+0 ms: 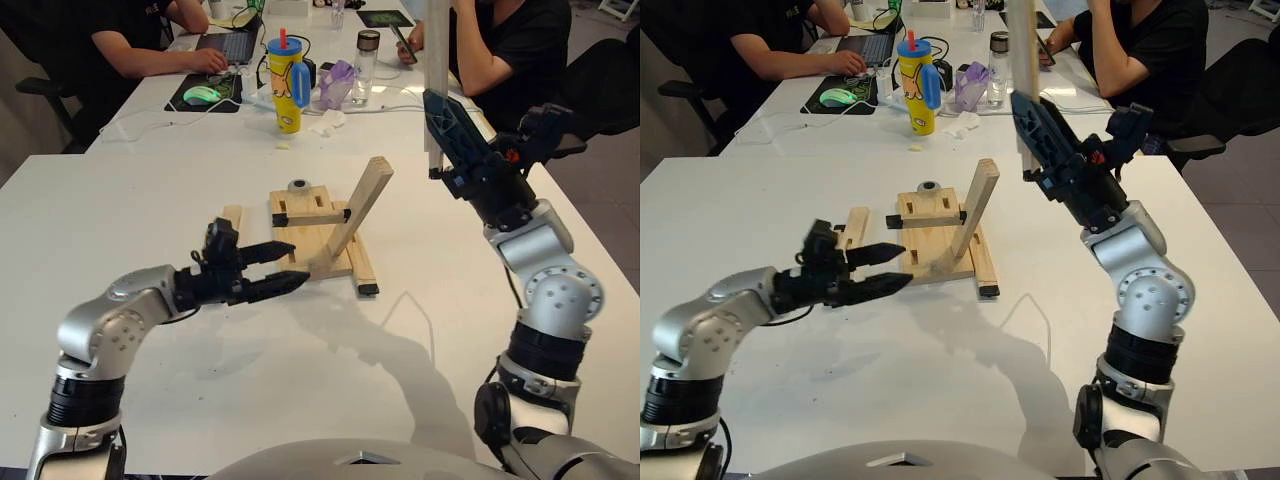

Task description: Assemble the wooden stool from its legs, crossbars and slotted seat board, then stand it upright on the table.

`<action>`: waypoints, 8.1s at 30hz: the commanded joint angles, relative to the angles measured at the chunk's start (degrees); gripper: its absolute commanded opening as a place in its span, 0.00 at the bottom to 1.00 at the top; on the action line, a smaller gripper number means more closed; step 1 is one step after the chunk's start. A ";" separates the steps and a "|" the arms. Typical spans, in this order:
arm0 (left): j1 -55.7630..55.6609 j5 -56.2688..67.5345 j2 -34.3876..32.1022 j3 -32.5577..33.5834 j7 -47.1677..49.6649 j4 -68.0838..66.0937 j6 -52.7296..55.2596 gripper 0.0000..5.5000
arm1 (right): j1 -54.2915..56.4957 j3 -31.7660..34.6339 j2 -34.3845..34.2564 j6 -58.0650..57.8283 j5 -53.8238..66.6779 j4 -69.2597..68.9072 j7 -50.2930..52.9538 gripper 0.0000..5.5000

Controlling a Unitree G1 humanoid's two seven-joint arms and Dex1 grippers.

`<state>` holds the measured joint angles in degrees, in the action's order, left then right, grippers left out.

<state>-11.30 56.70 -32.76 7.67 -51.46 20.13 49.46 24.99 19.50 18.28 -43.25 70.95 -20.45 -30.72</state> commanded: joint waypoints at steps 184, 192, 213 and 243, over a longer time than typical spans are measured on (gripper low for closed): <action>-30.33 -41.20 -2.51 -21.99 -16.28 -35.74 -18.21 0.37 | -19.43 -33.73 -10.68 35.05 -63.82 5.25 8.18 0.00; -32.14 -39.82 -2.34 -19.77 -18.77 -37.88 -21.70 0.37 | -15.59 -34.07 -12.70 28.66 -69.00 23.23 13.44 0.00; -44.18 2.35 3.41 20.37 7.80 -21.26 -2.06 0.54 | -16.23 -39.87 -12.12 11.24 -75.14 30.54 13.99 0.00; -12.80 -26.03 13.55 -18.29 35.49 -15.42 -6.07 0.54 | -12.08 -40.74 -13.25 11.98 -75.32 37.07 11.78 0.00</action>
<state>-36.17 36.74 -18.34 -2.44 -17.63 8.97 37.42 17.57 -19.01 4.21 -25.34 -3.92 9.75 -16.66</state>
